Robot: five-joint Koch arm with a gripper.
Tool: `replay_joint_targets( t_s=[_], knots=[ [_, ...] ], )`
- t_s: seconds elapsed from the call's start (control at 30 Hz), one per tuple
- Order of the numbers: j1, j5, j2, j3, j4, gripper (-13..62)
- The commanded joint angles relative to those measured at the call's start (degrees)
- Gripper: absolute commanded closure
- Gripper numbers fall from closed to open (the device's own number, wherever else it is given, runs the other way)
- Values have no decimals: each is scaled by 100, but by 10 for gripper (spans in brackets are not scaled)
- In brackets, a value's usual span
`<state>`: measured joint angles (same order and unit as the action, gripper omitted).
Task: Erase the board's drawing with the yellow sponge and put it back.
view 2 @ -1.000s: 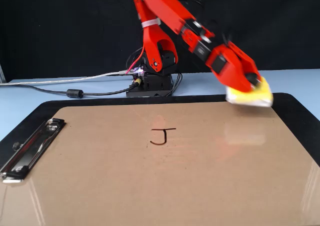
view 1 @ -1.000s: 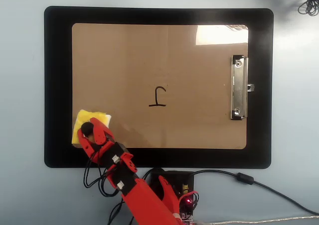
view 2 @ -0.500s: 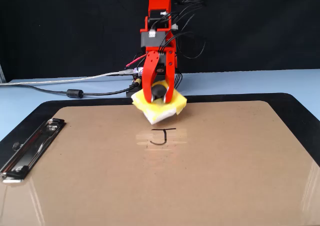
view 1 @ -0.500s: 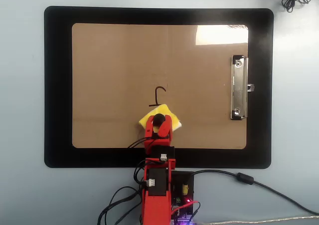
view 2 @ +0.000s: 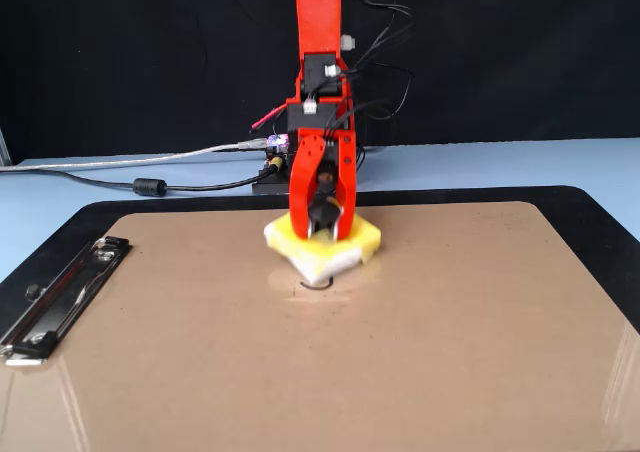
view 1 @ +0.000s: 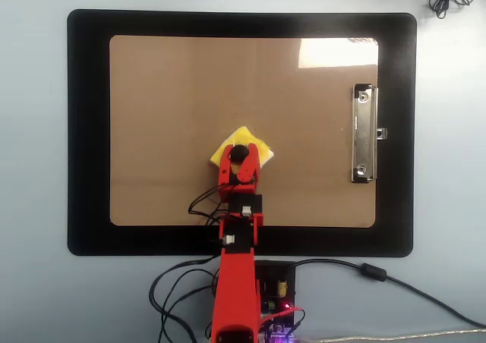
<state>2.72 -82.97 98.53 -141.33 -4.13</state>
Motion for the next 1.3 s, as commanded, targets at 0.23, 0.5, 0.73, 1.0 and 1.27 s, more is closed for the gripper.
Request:
replay_joint_targets(
  t_s=[0.23, 0.5, 0.73, 1.0, 1.27],
  knots=[
    [-316, -26, 703, -615, -246, 576],
    [-272, -18, 2566, -2083, -281, 577],
    [-545, 0, -527, 536, -677, 577],
    [-1099, 141, 114, -519, -1230, 576],
    [-1072, 141, 1107, -1591, -1441, 576]
  ],
)
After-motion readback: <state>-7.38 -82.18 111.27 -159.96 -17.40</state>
